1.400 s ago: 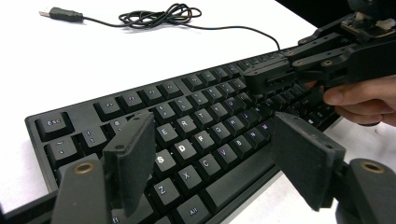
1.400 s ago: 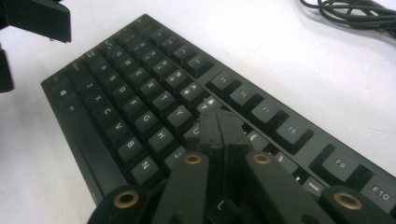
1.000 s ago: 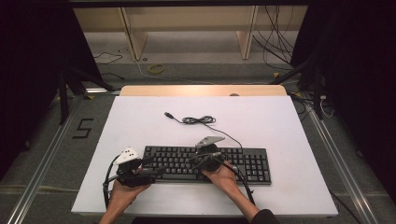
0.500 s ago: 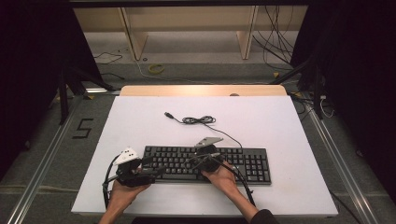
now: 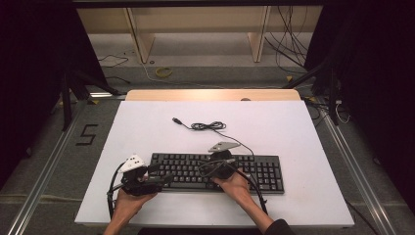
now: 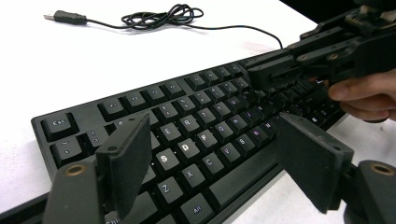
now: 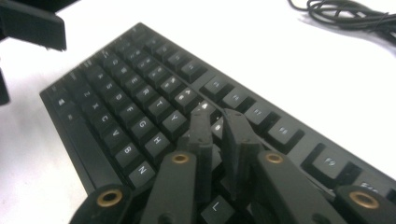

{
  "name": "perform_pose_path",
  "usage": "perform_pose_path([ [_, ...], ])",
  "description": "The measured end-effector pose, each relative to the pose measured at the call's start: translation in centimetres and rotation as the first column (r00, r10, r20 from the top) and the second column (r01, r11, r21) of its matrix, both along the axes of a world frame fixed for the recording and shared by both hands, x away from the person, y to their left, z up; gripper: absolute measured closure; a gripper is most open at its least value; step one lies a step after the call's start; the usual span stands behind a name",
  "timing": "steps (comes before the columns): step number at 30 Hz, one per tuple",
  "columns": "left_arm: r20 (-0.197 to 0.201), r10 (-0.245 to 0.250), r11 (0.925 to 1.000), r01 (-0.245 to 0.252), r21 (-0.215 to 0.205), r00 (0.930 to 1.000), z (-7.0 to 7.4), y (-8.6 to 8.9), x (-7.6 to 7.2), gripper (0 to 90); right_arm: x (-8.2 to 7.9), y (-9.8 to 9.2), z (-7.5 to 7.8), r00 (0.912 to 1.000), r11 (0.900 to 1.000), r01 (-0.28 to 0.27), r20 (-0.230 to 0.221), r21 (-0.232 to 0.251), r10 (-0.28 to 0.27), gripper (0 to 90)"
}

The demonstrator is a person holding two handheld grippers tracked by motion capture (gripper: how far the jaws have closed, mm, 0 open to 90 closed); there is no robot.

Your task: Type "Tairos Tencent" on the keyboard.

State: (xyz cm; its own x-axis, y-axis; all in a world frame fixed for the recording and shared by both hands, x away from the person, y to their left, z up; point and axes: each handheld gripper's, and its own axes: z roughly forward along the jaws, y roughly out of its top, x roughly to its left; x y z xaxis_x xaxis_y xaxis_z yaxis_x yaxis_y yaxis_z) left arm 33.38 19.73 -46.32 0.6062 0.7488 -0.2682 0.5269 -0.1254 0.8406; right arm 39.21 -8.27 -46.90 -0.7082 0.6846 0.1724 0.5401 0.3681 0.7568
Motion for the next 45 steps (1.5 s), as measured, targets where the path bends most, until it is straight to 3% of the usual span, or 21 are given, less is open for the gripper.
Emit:
perform_pose_path([
  [6, -0.001, 0.004, 1.0000, -0.004, 0.003, 1.0000, 0.0, 0.1, 0.1, 26.9, 0.0, -0.6, 0.4, 1.0000, 1.000, 0.002, 0.008, 0.025, -0.002, 77.2],
  [13, -0.003, 0.019, 0.9997, -0.019, 0.016, 0.9998, 0.0, 0.1, 0.4, 29.7, -0.4, -1.1, 0.6, 0.9999, 0.999, -0.012, 0.005, 0.048, 0.012, 62.7],
  [16, -0.009, 0.025, 0.9995, -0.025, 0.018, 0.9996, -0.1, 0.2, 0.8, 35.4, -0.7, -1.6, 0.8, 0.9998, 0.998, -0.018, 0.010, 0.062, 0.017, 53.6],
  [25, -0.016, 0.015, 0.9988, -0.015, 0.048, 0.9998, 0.0, -0.6, 1.9, 51.4, -1.7, -2.7, 1.3, 0.9990, 0.996, -0.029, 0.036, 0.083, 0.026, 40.0],
  [32, -0.014, -0.011, 0.9965, 0.012, 0.083, 0.9998, 0.0, -1.9, 2.9, 67.4, -2.4, -3.5, 1.5, 0.9982, 0.994, -0.036, 0.051, 0.103, 0.031, 36.8],
  [34, -0.020, -0.024, 0.9950, 0.026, 0.097, 0.9995, -0.1, -2.2, 3.2, 75.8, -2.7, -3.9, 1.4, 0.9982, 0.994, -0.035, 0.052, 0.107, 0.030, 35.7],
  [39, -0.045, -0.031, 0.9920, 0.036, 0.121, 0.9985, -0.6, -3.1, 4.1, 86.8, -3.0, -4.2, 1.4, 0.9983, 0.993, -0.037, 0.048, 0.109, 0.032, 35.2],
  [45, -0.067, -0.042, 0.9836, 0.053, 0.172, 0.9969, -0.9, -4.4, 4.8, 89.0, -3.2, -4.4, 1.4, 0.9983, 0.993, -0.036, 0.048, 0.114, 0.031, 35.1],
])
